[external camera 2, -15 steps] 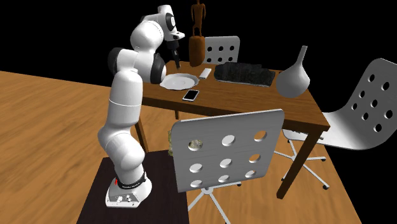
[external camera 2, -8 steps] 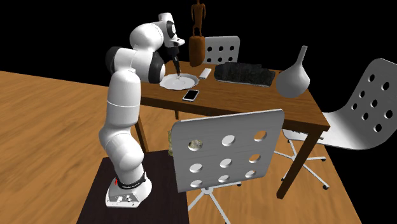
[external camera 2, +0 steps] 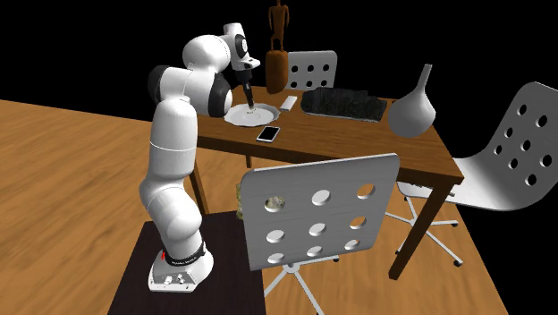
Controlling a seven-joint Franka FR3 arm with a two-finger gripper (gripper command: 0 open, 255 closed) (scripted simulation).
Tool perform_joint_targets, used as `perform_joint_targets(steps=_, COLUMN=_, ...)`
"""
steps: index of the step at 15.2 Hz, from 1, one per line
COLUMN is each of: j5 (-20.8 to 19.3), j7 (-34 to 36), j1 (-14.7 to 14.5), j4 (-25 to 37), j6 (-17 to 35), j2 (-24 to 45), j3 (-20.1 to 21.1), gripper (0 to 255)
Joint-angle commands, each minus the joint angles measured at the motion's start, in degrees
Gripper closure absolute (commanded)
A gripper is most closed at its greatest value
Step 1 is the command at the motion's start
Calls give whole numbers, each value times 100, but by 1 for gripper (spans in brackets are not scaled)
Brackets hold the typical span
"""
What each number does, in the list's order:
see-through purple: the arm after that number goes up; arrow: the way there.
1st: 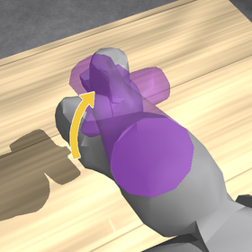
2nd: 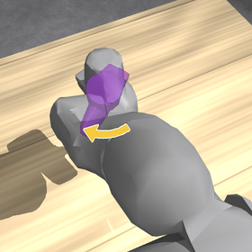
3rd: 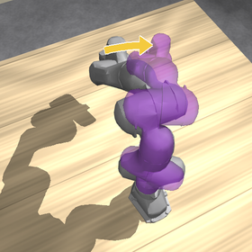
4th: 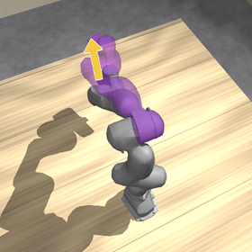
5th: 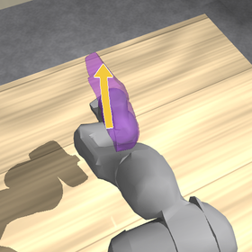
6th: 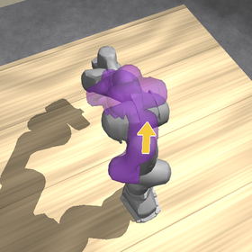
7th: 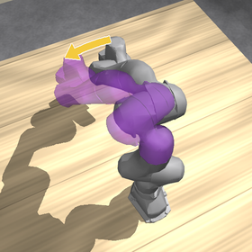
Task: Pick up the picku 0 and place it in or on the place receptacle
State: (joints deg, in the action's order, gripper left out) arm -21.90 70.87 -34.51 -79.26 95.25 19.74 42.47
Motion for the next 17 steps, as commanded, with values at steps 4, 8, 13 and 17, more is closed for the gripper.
perform_joint_targets(steps=4, j5=0, j7=0, j1=1, j4=-2, j6=2, j2=-1, j3=0, gripper=0)
perform_joint_targets(steps=8, j5=0, j7=0, j1=1, j4=-2, j6=2, j2=-1, j3=0, gripper=0)
perform_joint_targets(steps=13, j5=-118, j7=-33, j1=-313, j4=977, j6=-822, j2=176, j3=12, gripper=0)
perform_joint_targets(steps=17, j5=-118, j7=-33, j1=-313, j4=977, j6=-822, j2=176, j3=11, gripper=0)
